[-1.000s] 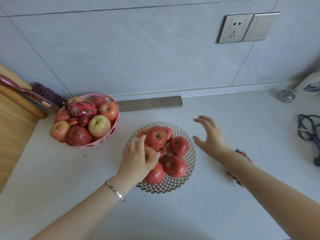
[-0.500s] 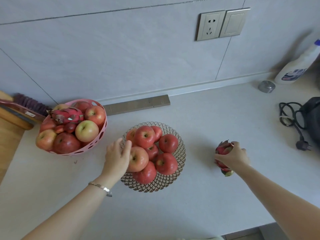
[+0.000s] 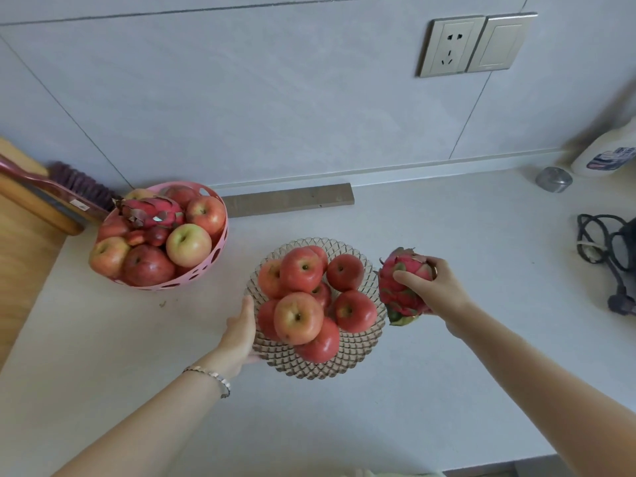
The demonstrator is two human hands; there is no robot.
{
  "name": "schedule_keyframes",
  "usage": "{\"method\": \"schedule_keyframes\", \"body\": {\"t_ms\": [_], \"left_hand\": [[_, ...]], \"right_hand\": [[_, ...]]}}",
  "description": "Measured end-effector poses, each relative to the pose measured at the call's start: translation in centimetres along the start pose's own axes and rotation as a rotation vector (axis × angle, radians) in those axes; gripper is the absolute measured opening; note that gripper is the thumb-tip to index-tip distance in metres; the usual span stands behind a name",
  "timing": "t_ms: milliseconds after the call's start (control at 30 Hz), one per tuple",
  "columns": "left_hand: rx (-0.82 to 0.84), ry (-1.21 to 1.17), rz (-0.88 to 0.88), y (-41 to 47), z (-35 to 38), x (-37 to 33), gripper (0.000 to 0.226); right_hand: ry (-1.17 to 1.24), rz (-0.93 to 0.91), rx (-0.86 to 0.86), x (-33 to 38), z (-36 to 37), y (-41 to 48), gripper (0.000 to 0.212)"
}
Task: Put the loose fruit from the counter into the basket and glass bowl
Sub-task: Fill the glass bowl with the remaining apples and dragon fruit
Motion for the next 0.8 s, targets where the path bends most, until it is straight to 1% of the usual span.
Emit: {"method": "schedule_keyframes", "body": {"t_ms": [67, 100, 133, 167, 200, 267, 333, 400, 433, 500, 567, 700, 733, 800], "left_hand": [[-0.009, 0.076, -0.008, -1.2, 0.3, 0.6, 0.081], [-0.065, 0.164, 0.038, -1.8, 0.0, 0.2, 0.078], [-0.137, 0.278, 0.148, -2.5, -0.3, -1.1, 0.074], [-0.190, 0.386, 0.324, -3.6, -0.3, -3.1, 0.071], [-0.192, 0.468, 0.511, -5.2, 0.4, -5.3, 0.070], [-0.114, 0.681, 0.788, -7.8, 2.9, -8.4, 0.074], [-0.050, 1.020, 0.918, -8.2, 5.9, -9.3, 0.078], [-0.048, 1.279, 0.936, -7.6, 7.7, -9.3, 0.080], [-0.053, 1.339, 0.903, -7.1, 8.1, -9.2, 0.080], [-0.060, 1.367, 0.849, -6.4, 8.2, -9.0, 0.083], [-0.050, 1.351, 0.843, -6.2, 8.2, -8.8, 0.087], [-0.016, 1.343, 0.854, -6.4, 8.1, -8.7, 0.082], [-0.016, 1.357, 0.853, -6.3, 8.2, -8.6, 0.082], [-0.021, 1.376, 0.858, -6.3, 8.2, -8.7, 0.081]], "right_hand": [[0.001, -0.003, 0.045, 0.2, 1.4, 0.1, 0.064], [0.004, -0.001, 0.077, 0.3, 2.3, 0.2, 0.063], [0.006, -0.004, 0.107, 0.4, 3.1, 0.2, 0.061], [0.005, -0.015, 0.140, 0.7, 4.2, 0.3, 0.058], [-0.009, -0.033, 0.163, 1.0, 5.2, 0.5, 0.057], [-0.057, -0.077, 0.189, 1.8, 6.9, 0.8, 0.065], [-0.133, -0.109, 0.196, 2.5, 8.3, 1.1, 0.076], [-0.255, -0.144, 0.181, 3.0, 9.3, 1.3, 0.078], [-0.329, -0.169, 0.154, 3.2, 9.6, 1.3, 0.076], [-0.457, -0.207, 0.077, 3.2, 9.8, 1.1, 0.073], [-0.495, -0.233, 0.023, 3.0, 9.8, 0.6, 0.075], [-0.665, -0.285, -0.109, 3.1, 9.5, -0.1, 0.079], [-0.673, -0.285, -0.134, 3.0, 9.5, -0.2, 0.081], [-0.612, -0.263, -0.163, 2.6, 9.5, -0.2, 0.082]]}}
Point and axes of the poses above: each hand's wrist, its own y-axis towards the middle knuckle, its own z-axis out of the palm, x = y × z, the point moved 10 cm from there along y, towards the middle knuckle, and after that the axes turned 5 degrees about x, right-handed, at the moved point
